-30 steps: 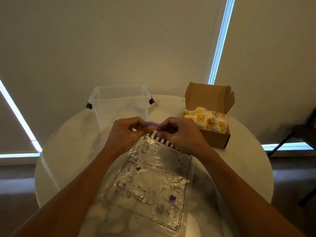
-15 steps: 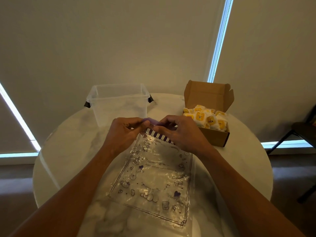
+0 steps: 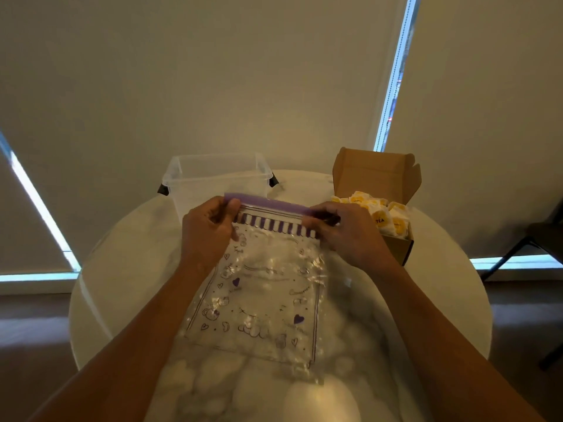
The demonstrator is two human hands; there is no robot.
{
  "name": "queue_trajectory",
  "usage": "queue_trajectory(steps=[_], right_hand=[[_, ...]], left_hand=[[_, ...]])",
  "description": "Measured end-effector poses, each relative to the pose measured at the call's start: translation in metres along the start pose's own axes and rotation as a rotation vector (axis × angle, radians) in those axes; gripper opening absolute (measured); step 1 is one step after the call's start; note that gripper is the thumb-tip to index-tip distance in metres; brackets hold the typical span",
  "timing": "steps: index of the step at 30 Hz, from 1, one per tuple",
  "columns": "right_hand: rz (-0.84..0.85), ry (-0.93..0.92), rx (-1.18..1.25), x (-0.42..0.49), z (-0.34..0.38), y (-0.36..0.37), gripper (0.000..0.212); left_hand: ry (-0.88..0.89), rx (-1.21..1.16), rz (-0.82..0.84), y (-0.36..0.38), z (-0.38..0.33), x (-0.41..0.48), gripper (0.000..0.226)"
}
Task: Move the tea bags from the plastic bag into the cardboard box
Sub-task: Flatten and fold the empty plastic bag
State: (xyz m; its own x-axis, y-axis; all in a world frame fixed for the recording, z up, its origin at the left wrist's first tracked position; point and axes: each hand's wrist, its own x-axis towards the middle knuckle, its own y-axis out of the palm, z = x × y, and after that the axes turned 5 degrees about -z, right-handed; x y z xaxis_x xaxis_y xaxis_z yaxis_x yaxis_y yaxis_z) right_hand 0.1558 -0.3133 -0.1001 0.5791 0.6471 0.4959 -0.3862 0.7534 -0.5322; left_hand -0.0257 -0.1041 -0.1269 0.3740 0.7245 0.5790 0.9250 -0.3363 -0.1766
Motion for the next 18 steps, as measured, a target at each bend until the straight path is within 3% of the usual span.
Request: queue_trajectory(steps=[7,13,18], right_hand=[[-0.078,0.121,0.038,0.004,-0.005,-0.010,0.017],[-0.020,0.246,0.383,-0.001,0.004,-0.012,0.019],[-0.104,0.301,0.524,0.000,0.007,-0.018,0.022]], left_hand=[[-0.011,0.005,0.001,-0.002,0.006,0.005,0.022],[-0.068,-0.095,0.016,-0.005,0.002,0.002,0.020],[-0.095,-0.171,0.191,-0.009,-0.007,0.003,0.024]])
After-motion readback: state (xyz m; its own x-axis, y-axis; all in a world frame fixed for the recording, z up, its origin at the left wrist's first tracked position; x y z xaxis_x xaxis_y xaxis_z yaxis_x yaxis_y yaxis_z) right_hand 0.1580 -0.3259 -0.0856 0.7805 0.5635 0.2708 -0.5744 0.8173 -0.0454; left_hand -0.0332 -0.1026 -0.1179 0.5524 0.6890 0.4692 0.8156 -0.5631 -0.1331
